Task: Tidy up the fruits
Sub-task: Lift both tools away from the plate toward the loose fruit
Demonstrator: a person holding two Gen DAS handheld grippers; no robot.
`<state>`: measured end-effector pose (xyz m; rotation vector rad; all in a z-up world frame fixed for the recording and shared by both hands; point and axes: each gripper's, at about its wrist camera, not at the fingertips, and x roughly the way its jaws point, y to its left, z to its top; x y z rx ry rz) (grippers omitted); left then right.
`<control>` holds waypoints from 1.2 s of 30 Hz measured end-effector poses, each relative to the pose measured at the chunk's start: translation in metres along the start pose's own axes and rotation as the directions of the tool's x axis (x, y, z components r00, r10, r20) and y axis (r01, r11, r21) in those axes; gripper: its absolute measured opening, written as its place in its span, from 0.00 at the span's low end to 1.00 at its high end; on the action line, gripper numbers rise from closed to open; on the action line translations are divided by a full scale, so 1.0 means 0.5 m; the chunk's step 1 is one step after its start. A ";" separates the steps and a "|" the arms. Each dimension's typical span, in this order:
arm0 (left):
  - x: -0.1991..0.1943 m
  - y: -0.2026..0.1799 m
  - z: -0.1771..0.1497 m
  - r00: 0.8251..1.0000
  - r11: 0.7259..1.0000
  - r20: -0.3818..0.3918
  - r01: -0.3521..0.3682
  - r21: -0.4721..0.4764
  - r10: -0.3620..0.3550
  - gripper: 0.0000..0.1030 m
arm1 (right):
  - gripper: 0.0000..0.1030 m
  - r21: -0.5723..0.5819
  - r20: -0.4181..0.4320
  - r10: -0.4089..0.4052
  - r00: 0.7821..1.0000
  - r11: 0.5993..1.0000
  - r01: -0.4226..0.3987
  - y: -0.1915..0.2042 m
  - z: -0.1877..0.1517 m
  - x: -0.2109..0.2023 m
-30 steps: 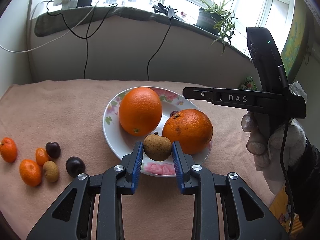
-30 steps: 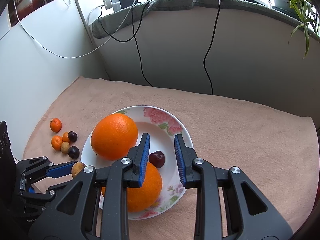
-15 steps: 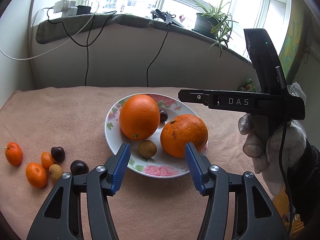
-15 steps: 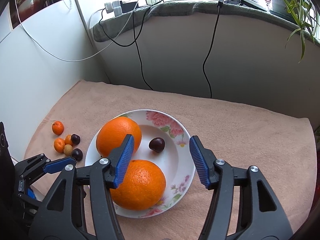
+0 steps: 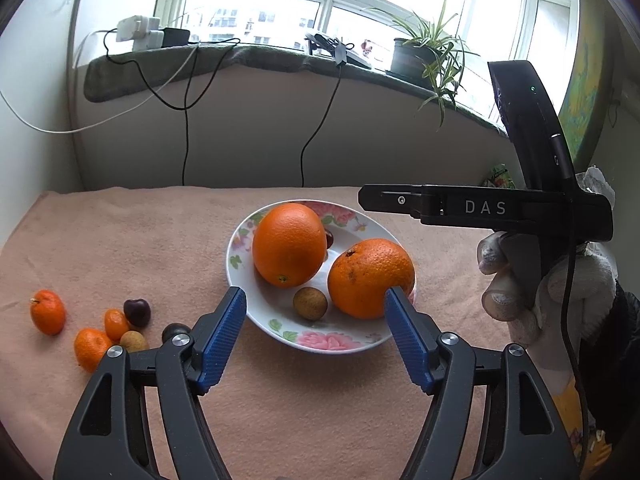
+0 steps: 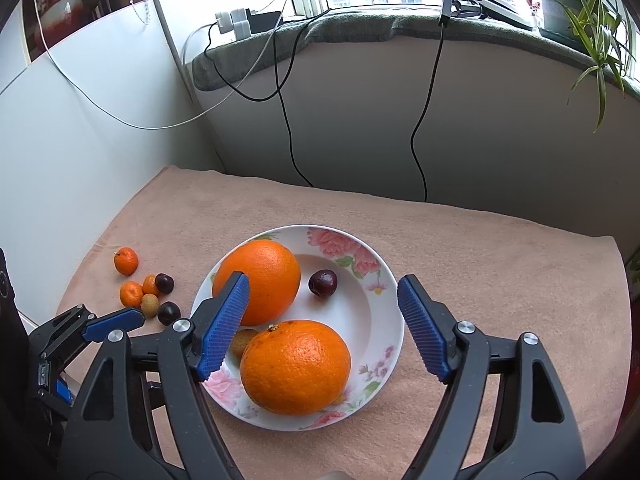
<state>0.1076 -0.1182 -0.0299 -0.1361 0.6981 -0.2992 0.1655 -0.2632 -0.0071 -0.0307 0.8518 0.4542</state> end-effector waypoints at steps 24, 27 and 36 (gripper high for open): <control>-0.049 0.031 0.000 0.999 0.999 0.041 -0.023 -0.028 0.025 0.71 | 0.85 -0.027 0.003 0.017 1.000 0.999 -0.017 0.070 0.003 -0.014; -0.055 0.043 -0.003 0.998 0.999 0.047 -0.031 -0.038 0.033 0.72 | 0.85 -0.036 0.003 0.023 1.000 0.999 -0.023 0.083 0.005 -0.014; -0.077 0.091 -0.011 0.996 0.995 0.061 -0.061 -0.075 0.066 0.72 | 0.85 -0.066 -0.003 0.036 0.999 0.997 -0.036 0.128 0.010 -0.003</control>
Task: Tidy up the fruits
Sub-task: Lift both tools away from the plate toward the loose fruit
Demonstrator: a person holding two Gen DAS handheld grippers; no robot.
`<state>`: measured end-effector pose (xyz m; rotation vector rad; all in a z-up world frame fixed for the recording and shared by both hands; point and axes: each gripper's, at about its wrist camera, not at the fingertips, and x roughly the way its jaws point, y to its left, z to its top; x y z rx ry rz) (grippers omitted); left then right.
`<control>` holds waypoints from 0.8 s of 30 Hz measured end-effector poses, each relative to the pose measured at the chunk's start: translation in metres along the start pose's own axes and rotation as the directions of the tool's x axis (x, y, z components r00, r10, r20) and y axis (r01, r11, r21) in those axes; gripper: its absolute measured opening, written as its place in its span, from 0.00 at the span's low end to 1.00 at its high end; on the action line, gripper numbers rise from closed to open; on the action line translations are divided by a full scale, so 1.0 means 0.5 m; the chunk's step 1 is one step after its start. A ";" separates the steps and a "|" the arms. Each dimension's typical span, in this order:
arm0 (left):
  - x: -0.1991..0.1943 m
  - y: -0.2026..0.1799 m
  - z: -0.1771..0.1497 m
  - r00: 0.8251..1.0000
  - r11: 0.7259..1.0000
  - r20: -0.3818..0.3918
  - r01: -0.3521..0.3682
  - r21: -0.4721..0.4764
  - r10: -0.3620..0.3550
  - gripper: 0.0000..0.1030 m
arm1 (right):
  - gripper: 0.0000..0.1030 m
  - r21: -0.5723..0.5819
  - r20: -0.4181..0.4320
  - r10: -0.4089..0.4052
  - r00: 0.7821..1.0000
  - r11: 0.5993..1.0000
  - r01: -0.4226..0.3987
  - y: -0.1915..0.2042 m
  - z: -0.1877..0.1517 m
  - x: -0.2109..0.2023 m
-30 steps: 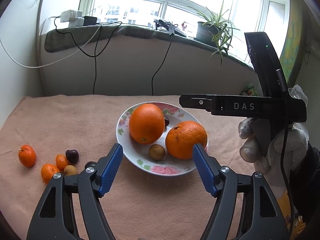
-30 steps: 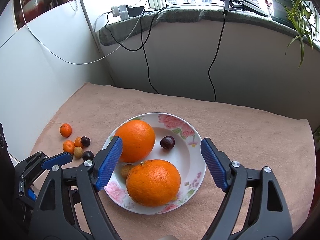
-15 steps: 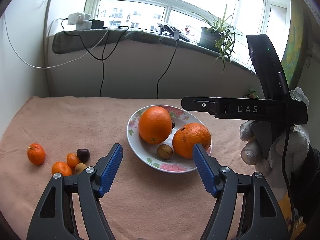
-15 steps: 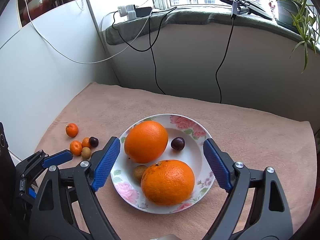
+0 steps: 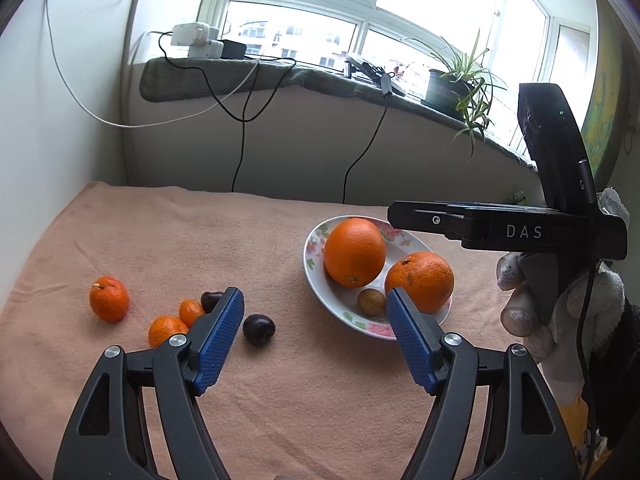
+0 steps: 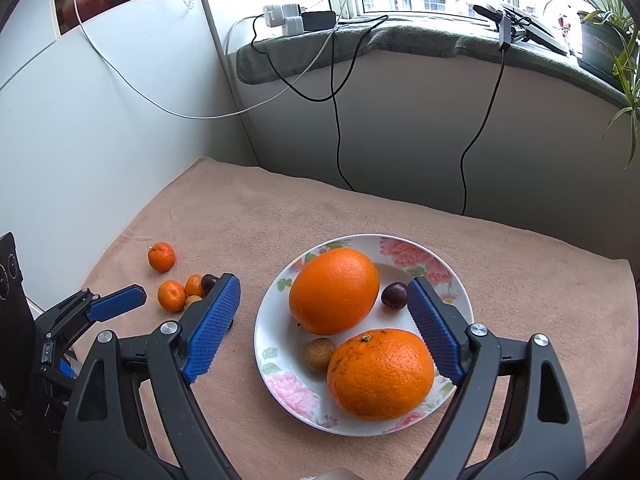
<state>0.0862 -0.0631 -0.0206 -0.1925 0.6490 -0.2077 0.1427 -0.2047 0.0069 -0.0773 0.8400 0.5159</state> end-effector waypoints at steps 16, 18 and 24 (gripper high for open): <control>-0.030 0.123 -0.010 0.995 0.992 0.015 -0.098 -0.081 0.100 0.72 | 0.85 -0.060 -0.017 0.040 0.999 0.997 -0.041 0.083 0.008 0.039; -0.032 0.140 -0.011 0.993 0.990 0.015 -0.113 -0.089 0.115 0.72 | 0.85 -0.071 -0.021 0.046 0.999 0.996 -0.048 0.094 0.008 0.045; -0.036 0.191 -0.016 0.988 0.982 0.011 -0.152 -0.115 0.155 0.72 | 0.85 -0.103 -0.040 0.063 0.997 0.992 -0.066 0.128 0.010 0.066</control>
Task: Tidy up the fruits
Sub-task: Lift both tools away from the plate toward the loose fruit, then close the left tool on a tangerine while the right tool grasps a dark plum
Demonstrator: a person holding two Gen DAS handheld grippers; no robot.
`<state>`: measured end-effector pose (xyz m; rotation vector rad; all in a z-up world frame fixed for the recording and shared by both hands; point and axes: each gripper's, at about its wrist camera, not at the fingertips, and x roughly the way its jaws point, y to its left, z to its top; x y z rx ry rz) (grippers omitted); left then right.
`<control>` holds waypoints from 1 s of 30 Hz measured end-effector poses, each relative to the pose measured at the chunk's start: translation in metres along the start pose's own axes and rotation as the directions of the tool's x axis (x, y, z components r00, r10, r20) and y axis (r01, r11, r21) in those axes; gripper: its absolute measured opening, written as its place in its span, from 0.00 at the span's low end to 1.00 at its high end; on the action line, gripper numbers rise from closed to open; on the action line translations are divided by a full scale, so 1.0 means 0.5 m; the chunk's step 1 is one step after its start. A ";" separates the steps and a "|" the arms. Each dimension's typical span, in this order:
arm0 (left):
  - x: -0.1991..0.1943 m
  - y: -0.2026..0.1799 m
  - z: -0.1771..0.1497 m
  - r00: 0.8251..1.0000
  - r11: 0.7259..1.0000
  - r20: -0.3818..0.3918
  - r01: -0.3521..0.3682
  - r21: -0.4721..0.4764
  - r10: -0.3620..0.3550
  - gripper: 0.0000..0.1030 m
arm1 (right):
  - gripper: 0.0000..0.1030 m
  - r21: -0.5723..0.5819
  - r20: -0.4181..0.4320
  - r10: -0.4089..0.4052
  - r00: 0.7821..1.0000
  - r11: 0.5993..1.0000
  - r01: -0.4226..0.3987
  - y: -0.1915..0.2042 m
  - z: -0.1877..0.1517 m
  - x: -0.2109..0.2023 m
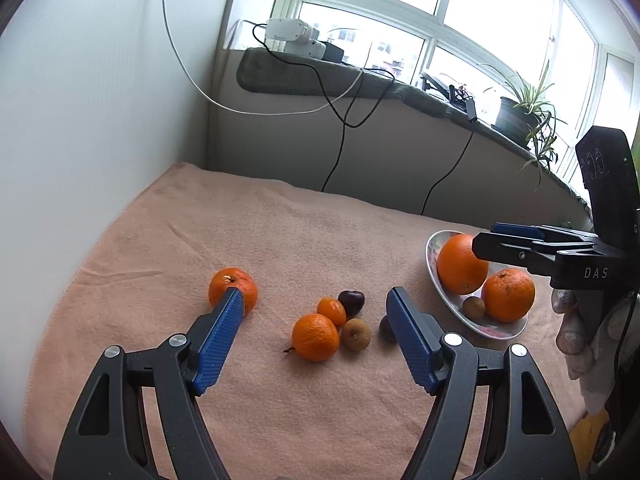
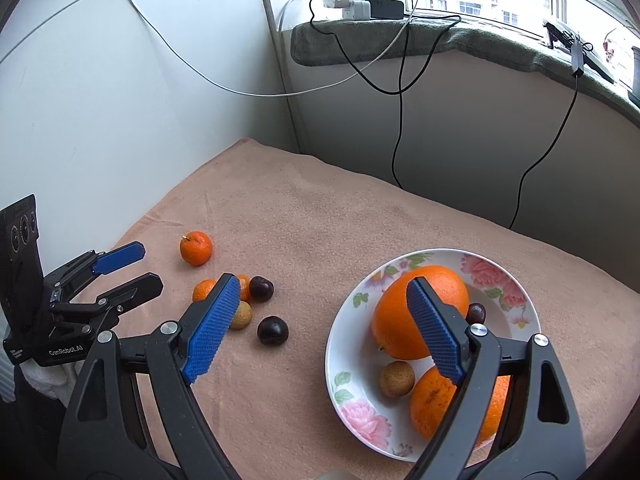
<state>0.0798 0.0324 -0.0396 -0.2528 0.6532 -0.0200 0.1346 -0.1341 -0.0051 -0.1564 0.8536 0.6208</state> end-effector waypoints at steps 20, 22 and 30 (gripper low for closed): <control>0.048 0.110 -0.003 0.998 0.995 -0.046 -0.037 -0.095 0.033 0.71 | 0.68 -0.277 -0.132 0.024 0.991 0.959 -0.060 0.120 -0.022 0.080; 0.054 0.112 -0.003 0.998 0.995 -0.051 -0.034 -0.099 0.029 0.71 | 0.61 -0.307 -0.159 0.020 0.987 0.949 -0.068 0.127 -0.027 0.092; 0.077 0.113 0.001 0.997 0.995 -0.071 -0.023 -0.098 0.016 0.63 | 0.48 -0.386 -0.244 -0.015 0.970 0.919 -0.083 0.139 -0.052 0.136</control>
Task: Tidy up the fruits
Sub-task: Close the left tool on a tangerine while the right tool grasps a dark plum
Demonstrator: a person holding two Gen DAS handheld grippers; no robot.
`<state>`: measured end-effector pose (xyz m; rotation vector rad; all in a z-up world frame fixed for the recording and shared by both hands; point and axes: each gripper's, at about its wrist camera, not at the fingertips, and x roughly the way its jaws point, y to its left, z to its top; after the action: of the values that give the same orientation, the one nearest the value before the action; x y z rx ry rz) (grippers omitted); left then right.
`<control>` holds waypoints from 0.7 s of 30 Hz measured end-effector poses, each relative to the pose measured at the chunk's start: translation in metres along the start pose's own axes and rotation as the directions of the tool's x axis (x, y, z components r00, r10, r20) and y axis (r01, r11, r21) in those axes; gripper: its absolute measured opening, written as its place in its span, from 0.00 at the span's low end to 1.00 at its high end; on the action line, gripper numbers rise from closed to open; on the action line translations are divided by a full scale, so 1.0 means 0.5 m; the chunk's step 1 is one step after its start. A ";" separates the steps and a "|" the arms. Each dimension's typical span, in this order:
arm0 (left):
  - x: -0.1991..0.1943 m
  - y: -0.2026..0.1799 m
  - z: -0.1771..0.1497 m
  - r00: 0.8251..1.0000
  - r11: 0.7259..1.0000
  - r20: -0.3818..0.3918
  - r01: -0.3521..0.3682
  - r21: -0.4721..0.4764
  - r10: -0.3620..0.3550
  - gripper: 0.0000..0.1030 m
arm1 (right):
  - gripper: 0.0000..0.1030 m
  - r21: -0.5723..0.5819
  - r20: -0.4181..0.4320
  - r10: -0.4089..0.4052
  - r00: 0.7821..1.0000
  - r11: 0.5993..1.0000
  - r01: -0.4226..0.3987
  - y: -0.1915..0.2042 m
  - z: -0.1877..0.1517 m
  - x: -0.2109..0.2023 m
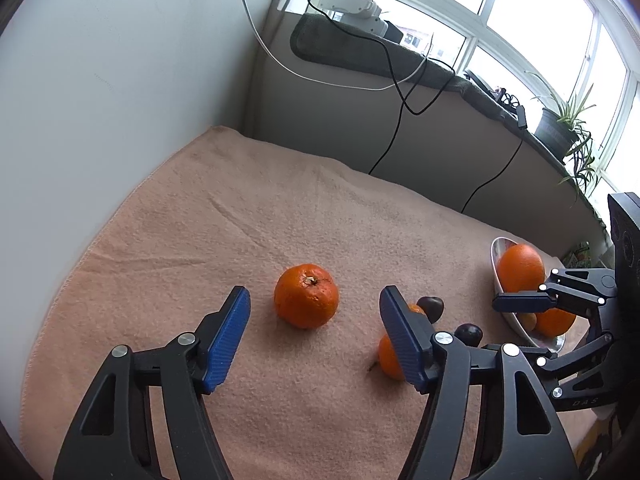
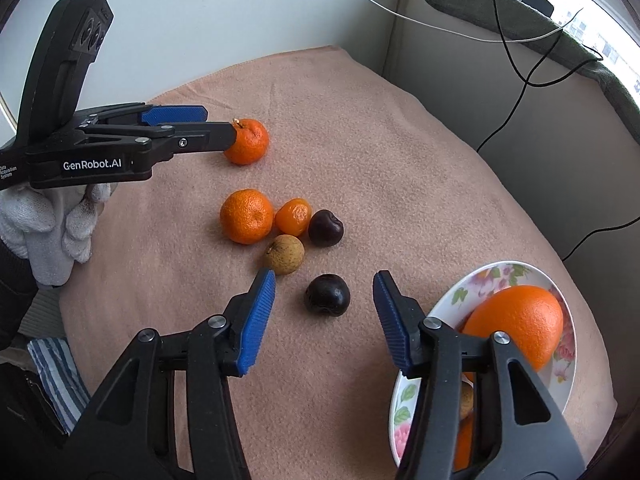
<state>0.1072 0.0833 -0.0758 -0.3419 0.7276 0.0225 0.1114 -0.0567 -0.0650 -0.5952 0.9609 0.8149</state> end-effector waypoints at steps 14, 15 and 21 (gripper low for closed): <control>0.035 0.001 0.006 0.999 1.000 -0.032 -0.006 0.006 0.006 0.57 | 0.43 -0.076 -0.069 -0.037 0.997 0.997 0.032 0.013 -0.005 0.043; 0.038 0.001 0.007 0.999 1.000 -0.035 -0.007 0.007 0.007 0.55 | 0.43 -0.083 -0.071 -0.042 0.997 0.996 0.036 0.014 -0.004 0.046; 0.051 0.002 0.008 0.998 1.000 -0.056 -0.016 0.011 0.016 0.51 | 0.41 -0.096 -0.088 -0.055 0.995 0.994 0.047 0.021 -0.004 0.062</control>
<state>0.1288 0.0829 -0.0901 -0.3272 0.7860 0.0241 0.1119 -0.0421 -0.0944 -0.7398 0.9897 0.7960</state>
